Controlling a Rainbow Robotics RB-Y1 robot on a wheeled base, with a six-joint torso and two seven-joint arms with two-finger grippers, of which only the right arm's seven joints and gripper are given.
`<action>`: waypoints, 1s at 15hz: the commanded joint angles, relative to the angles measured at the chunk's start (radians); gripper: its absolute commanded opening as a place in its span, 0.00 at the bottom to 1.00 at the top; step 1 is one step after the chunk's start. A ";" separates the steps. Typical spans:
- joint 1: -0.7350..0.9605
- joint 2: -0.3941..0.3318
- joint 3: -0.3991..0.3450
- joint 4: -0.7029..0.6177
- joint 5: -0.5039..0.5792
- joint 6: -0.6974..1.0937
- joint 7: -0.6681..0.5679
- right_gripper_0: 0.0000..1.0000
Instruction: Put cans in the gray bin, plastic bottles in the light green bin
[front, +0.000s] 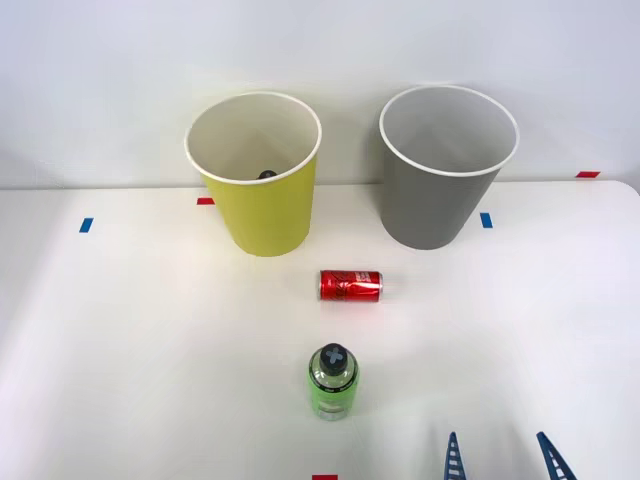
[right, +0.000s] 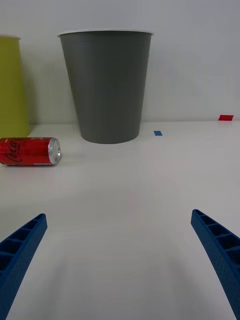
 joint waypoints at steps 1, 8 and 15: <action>0.000 0.000 0.000 0.000 0.000 0.000 0.000 1.00; 0.000 0.000 0.000 0.000 0.000 0.000 0.000 1.00; 0.000 0.000 0.000 0.000 0.000 0.000 0.000 1.00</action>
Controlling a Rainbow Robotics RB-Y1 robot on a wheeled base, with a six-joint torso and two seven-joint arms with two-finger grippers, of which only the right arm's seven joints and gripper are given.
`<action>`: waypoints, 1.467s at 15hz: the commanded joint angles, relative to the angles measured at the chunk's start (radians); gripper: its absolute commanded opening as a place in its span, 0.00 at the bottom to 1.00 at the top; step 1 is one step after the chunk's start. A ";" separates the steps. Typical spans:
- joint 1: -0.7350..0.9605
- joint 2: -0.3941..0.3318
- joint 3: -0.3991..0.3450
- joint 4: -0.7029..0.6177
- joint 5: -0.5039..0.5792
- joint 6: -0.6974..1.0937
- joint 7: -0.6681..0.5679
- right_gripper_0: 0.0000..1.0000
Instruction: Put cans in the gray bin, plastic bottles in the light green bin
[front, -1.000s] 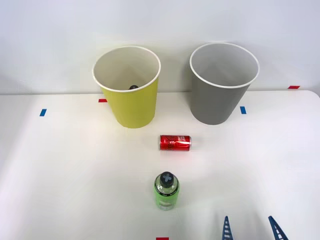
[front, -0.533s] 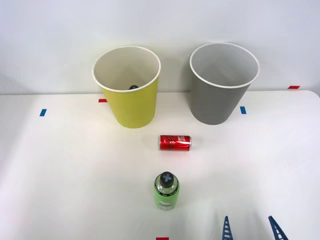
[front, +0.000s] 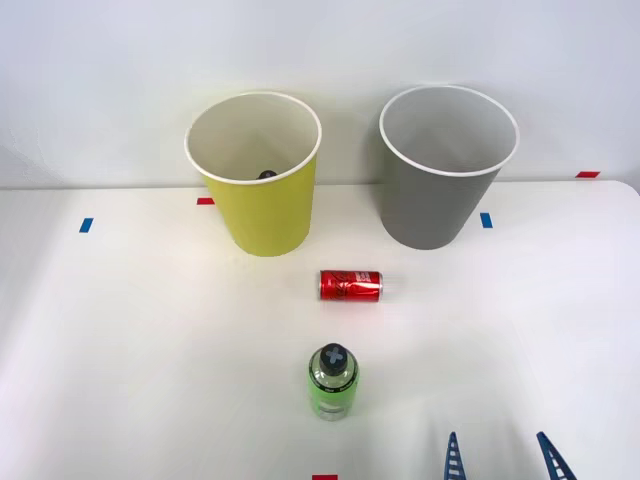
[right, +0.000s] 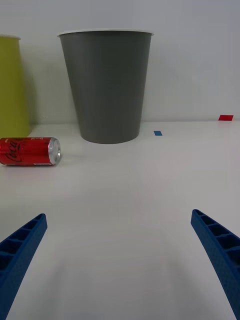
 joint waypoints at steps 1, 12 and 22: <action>0.000 0.000 0.000 0.000 0.000 0.000 0.000 1.00; 0.000 0.000 0.000 0.000 0.000 0.000 0.000 1.00; -0.017 -0.018 -0.008 0.035 0.043 -0.023 0.005 1.00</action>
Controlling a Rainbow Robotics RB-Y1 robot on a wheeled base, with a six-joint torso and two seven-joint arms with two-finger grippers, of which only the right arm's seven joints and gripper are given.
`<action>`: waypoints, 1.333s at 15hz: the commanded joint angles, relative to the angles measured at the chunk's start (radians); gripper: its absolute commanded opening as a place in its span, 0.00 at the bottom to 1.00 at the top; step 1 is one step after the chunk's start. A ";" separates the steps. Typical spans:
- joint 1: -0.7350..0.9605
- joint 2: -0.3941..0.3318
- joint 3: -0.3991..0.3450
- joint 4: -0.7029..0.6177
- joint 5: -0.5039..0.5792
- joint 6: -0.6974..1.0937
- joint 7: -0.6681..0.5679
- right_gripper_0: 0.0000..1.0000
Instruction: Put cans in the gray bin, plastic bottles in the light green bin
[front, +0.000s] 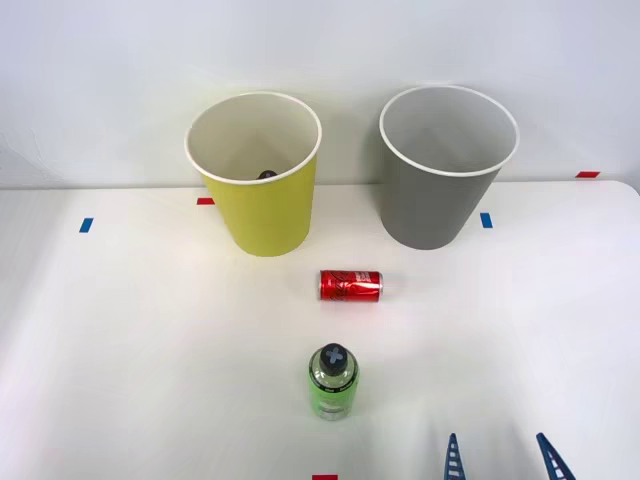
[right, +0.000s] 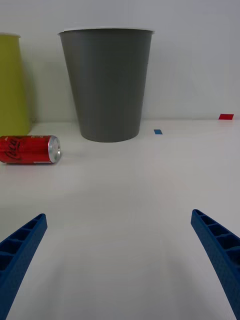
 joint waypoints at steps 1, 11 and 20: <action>-0.008 -0.029 -0.012 -0.005 0.065 -0.035 0.008 1.00; -0.083 -0.313 0.145 -0.057 0.066 -0.033 0.039 1.00; -0.317 -0.480 0.333 -0.057 -0.084 -0.013 0.065 1.00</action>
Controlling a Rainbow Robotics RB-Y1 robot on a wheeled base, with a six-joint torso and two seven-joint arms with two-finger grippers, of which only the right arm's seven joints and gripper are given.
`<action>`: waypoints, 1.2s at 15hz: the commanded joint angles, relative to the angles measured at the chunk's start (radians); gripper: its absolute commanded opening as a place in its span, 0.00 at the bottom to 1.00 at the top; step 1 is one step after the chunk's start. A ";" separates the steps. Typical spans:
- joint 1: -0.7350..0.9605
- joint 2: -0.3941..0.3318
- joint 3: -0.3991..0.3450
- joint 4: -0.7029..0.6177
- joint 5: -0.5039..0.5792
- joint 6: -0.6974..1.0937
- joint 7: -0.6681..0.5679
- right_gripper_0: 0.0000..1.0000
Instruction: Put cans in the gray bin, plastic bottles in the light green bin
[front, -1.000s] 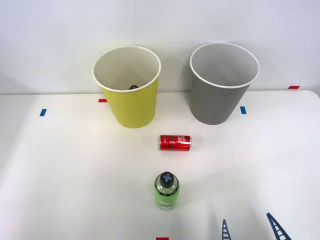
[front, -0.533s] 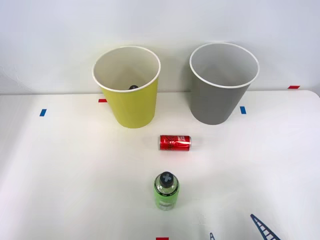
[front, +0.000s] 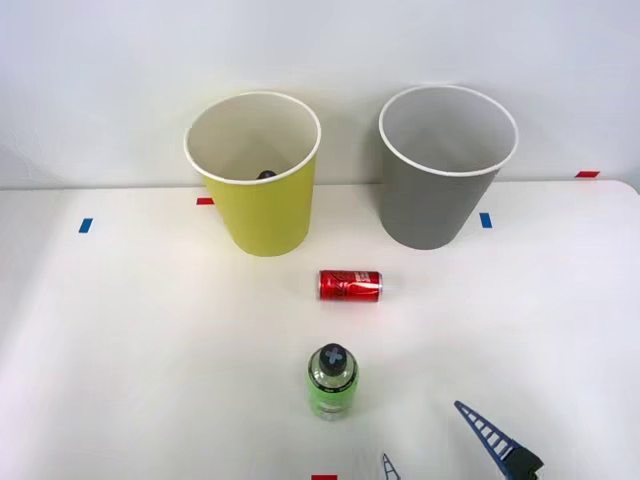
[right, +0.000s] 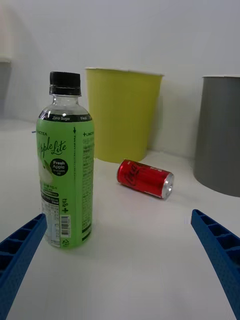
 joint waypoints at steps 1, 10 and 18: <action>-0.067 -0.055 0.066 0.000 -0.070 0.003 0.023 1.00; -0.332 -0.096 0.242 0.000 -0.299 0.090 0.104 1.00; -0.470 -0.093 0.308 0.000 -0.345 0.174 0.143 1.00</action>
